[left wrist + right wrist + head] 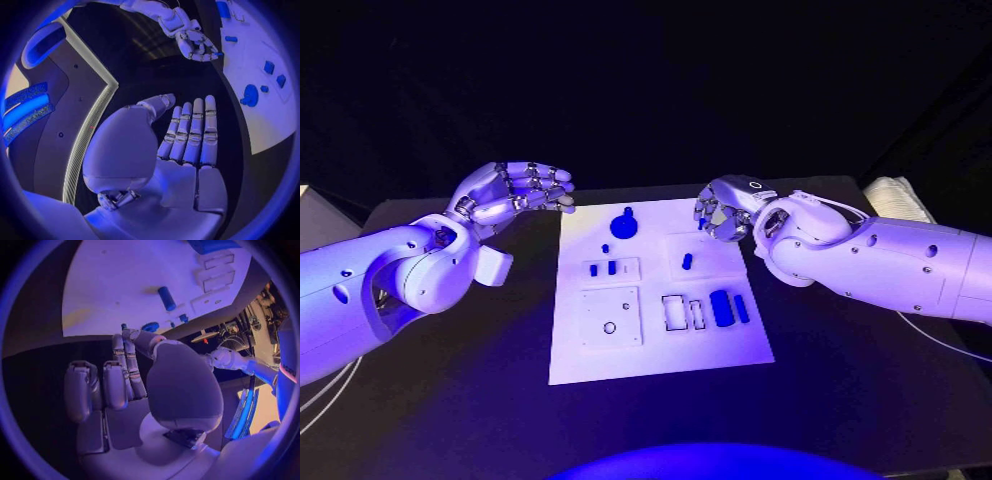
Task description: Assemble the parts on the task board
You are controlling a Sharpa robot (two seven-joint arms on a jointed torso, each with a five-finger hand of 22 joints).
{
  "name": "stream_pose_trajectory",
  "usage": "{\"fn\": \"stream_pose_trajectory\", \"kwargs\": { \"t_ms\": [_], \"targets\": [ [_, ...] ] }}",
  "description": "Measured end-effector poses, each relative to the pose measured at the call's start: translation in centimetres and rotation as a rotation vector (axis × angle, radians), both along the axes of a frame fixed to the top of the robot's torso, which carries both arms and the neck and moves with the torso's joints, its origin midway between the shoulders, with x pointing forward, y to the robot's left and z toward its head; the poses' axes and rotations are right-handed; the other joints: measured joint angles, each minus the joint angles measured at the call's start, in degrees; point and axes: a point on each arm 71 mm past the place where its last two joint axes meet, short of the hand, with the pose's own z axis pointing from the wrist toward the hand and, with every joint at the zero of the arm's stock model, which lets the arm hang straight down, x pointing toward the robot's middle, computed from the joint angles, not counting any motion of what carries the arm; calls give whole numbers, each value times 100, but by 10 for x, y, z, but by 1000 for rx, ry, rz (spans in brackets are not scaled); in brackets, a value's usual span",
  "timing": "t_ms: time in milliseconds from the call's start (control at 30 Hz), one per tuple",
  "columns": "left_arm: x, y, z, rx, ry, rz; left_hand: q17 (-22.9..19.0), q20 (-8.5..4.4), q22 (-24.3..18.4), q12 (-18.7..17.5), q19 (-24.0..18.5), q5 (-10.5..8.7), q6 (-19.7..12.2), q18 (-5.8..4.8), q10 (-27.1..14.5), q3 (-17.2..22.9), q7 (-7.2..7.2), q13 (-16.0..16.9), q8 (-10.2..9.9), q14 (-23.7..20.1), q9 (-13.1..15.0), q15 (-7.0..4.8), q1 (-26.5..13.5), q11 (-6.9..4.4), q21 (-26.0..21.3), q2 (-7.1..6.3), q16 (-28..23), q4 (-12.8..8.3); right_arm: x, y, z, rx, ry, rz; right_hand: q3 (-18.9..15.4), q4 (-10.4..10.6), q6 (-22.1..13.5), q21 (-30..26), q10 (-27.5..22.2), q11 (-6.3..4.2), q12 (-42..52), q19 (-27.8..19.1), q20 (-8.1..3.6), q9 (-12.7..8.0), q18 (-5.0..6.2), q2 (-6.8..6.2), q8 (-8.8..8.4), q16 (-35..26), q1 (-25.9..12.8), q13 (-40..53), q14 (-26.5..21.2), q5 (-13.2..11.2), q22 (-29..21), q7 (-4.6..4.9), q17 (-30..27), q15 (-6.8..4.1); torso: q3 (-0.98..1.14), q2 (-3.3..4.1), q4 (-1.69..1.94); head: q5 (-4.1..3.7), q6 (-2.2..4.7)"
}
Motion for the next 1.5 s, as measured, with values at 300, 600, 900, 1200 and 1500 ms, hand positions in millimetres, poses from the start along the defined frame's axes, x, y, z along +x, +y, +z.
{"fn": "stream_pose_trajectory", "kwargs": {
  "t_ms": [300, 600, 900, 1200, 1500],
  "targets": [
    [1, -2, -1, 1, 2, -1, 6, 0, -6, -25, 0, 0, 0, 0, 0, 0, 0, 0, 0, 20, 0, 20, 0, 0, -22, 0, 0, 0, -28, 36, 5, 81, 25, 108, -1, 0, 0, 0, 0, 0, 13, 0, 0, 1, 0, -1, 15, -24, 0, -15, 0, -13, 5, 1, -10, 0, 1, -2, 4, 161, 11],
    [4, -3, -2, 1, 3, 1, 5, 0, -6, -24, 0, 0, 0, 0, 0, -16, 0, 0, 0, 20, -6, 20, 0, -1, -22, 0, 0, -16, -56, 71, -5, 133, 55, 218, -2, -1, -3, 0, 0, 0, 13, 0, 0, -1, 0, -2, 16, -24, 0, -14, 0, 3, 4, -1, -16, 0, -2, -33, -9, 464, -40],
    [5, -6, -2, 0, 3, -2, 8, 0, -11, -24, 0, 0, 0, 0, 1, -16, 0, 0, 0, 20, -6, 20, 0, -1, -21, 0, -24, -16, -74, 99, -29, 140, 78, 298, 14, -17, -5, 0, 0, 0, 13, 0, 1, 5, 0, -4, 13, -24, 0, -12, 0, 3, 3, -2, -23, 0, -5, -55, -23, 710, -137],
    [5, -6, -2, 1, 4, -1, 12, -6, -14, -24, 6, 0, 0, 0, 1, -16, 0, 0, 0, 20, -7, 20, 0, -1, -19, 0, -28, -16, -83, 121, -50, 113, 70, 354, 15, -18, -6, 0, 0, 0, 7, 0, 1, 5, 0, -12, 11, -23, -8, -12, 0, 3, 3, -3, -23, 0, -10, -47, -16, 873, -230],
    [5, -6, -3, 2, 6, -2, 11, -21, -13, -24, 21, 0, 0, 0, 1, -16, 0, 0, 0, 20, -12, 20, 0, -1, -19, 0, -28, -16, -86, 128, -63, 79, 49, 374, 14, -18, -8, 0, 1, 0, 4, 0, 1, 3, 0, -27, 6, -23, -22, -13, 0, 1, 2, -3, -33, 0, -9, -36, -5, 959, -319]
  ]
}}
